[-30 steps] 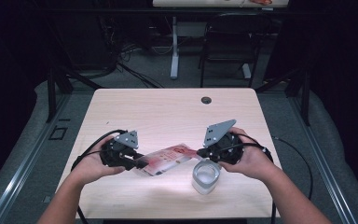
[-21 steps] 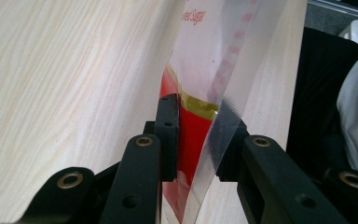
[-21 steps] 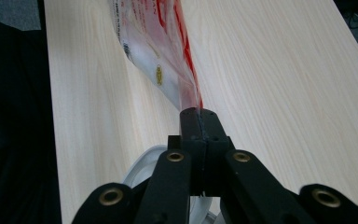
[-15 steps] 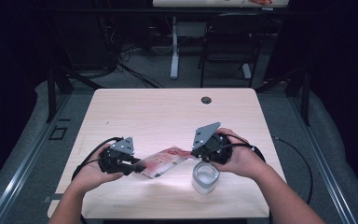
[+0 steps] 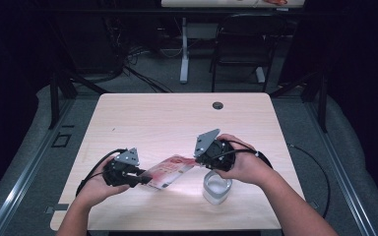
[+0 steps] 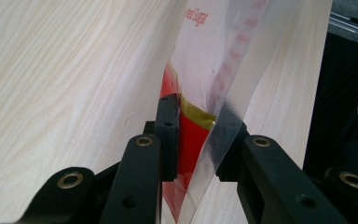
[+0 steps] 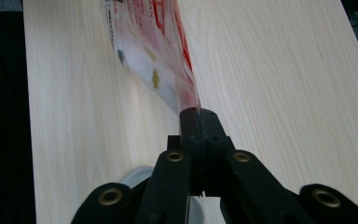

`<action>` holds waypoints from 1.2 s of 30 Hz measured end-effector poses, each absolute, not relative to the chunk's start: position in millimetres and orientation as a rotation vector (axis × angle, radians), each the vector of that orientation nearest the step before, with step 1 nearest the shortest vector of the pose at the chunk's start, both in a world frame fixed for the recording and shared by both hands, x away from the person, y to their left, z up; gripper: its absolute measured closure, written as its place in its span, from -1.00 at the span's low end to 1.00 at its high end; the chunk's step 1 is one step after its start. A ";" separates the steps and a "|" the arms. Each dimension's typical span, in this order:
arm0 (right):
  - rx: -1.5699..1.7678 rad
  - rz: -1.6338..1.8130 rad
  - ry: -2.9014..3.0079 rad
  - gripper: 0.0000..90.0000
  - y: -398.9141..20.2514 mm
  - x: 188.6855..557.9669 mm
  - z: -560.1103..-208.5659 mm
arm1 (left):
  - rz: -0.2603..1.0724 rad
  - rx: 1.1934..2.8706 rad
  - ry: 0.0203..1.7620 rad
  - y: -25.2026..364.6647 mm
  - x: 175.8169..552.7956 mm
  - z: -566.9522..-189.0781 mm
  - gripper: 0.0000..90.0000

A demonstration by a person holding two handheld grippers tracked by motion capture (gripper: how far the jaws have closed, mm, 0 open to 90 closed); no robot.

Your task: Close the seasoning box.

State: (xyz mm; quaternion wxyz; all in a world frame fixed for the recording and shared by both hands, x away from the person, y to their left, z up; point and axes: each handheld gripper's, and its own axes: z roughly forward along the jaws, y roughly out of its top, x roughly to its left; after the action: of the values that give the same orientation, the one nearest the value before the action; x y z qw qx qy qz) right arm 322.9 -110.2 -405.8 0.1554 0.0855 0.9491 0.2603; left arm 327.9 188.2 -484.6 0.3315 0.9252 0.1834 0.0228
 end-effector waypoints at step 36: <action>0.230 0.747 2.710 1.00 -104.2 323.8 -406.9 | 0.057 2.404 0.527 182.8 326.6 -504.0 0.65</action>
State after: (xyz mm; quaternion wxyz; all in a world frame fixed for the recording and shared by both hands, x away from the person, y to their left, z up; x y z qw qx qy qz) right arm 323.8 -104.2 -406.9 0.1598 0.0805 0.9485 0.2615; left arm 326.6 182.8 -504.0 0.3335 0.9206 0.2020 0.0220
